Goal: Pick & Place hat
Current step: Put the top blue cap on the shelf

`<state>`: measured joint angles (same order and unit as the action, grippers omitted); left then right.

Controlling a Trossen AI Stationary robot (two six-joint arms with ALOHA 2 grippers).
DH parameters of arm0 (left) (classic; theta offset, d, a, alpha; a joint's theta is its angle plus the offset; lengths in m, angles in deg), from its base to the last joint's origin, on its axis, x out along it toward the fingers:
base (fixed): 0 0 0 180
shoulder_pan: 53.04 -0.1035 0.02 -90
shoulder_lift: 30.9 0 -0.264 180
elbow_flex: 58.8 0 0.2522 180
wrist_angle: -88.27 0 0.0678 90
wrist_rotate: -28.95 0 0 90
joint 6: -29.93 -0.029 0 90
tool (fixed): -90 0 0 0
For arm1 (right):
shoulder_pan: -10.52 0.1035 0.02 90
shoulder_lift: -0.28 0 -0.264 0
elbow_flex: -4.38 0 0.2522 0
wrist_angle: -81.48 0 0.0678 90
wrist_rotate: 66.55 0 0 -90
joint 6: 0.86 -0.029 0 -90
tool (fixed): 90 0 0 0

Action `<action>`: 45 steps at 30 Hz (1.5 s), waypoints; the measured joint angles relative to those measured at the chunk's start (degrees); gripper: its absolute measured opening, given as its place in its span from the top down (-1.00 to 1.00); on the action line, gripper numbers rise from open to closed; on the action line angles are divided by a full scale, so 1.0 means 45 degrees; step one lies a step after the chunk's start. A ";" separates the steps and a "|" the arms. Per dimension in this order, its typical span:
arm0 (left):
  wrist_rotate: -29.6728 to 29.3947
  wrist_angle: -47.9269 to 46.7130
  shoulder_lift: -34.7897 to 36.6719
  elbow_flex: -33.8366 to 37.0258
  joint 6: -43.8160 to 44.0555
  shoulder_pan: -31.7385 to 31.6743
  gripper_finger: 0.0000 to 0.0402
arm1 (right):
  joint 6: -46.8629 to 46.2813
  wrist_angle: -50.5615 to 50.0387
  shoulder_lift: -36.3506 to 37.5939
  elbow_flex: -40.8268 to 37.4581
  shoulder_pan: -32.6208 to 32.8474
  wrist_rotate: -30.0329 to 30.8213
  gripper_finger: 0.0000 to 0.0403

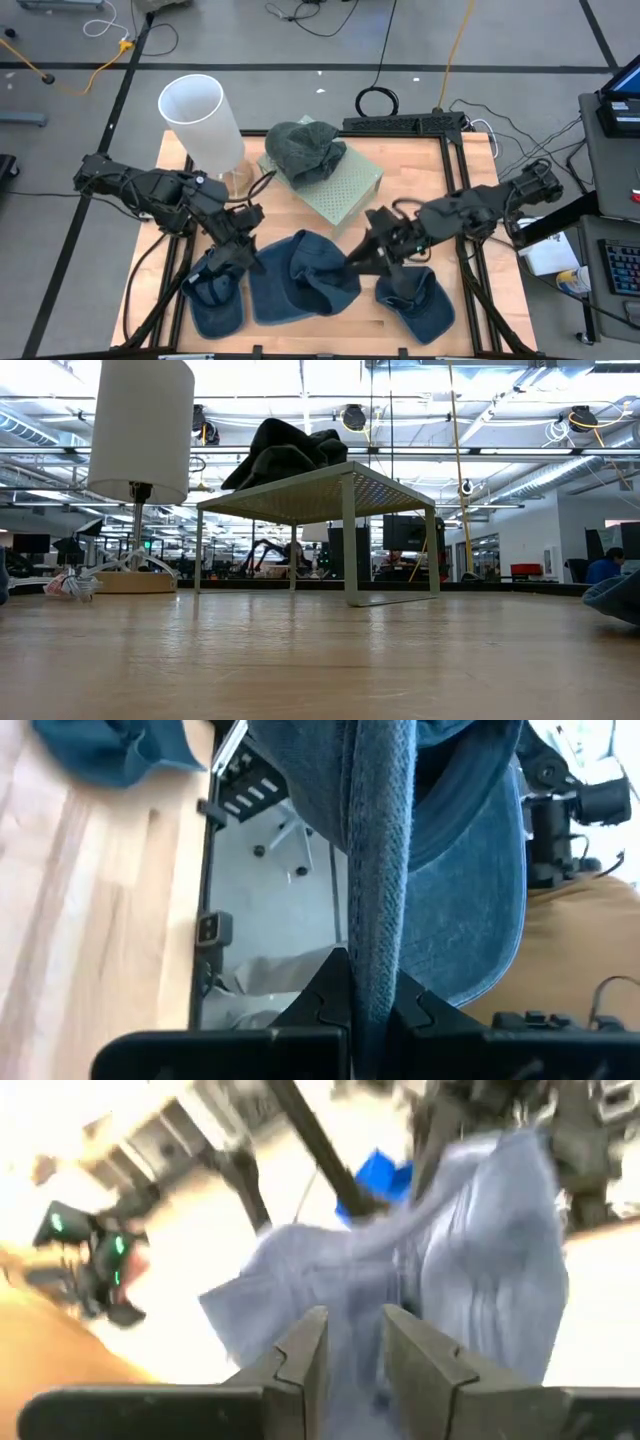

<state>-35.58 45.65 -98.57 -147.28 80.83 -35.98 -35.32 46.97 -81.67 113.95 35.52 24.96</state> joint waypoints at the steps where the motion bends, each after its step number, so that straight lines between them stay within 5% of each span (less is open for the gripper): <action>1: -0.0012 0.0033 -0.0002 0.0000 -0.0200 -0.0004 0.96 | 0.0004 0.0286 0.0020 0.0005 -0.0063 0.0108 0.56; 12: -0.0411 0.1103 0.0232 -0.0022 -0.5616 0.0238 0.96 | -0.3579 -0.2239 0.1207 -0.0002 0.0677 0.3124 0.56; 19: -0.0677 0.4237 0.0339 -0.0015 -0.8881 0.0185 0.96 | -0.5221 -0.1913 0.1355 -0.0275 0.1717 0.4630 0.54; 23: -0.0680 0.5893 0.0335 -0.0015 -1.1081 0.0131 0.96 | -0.6023 0.0664 0.1414 -0.1818 0.1753 0.3850 0.43; 29: -0.0662 0.8023 0.0301 -0.0019 -1.4470 0.0047 0.96 | -0.6270 0.8878 0.1443 -0.5387 0.1385 0.2274 0.16; 36: -0.0667 1.0051 -0.0103 -0.0015 -1.8842 -0.0059 0.96 | -0.7021 1.6559 0.1438 -0.9214 0.0587 0.2174 0.01; 45: -0.0491 1.2387 -0.1730 -0.0015 -2.0019 -0.1223 0.96 | -0.8872 1.8425 0.1442 -0.9869 -0.0746 0.0240 0.04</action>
<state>-37.79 101.39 -106.36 -147.34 -9.25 -41.48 -75.24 129.88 -75.18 69.54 32.16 26.04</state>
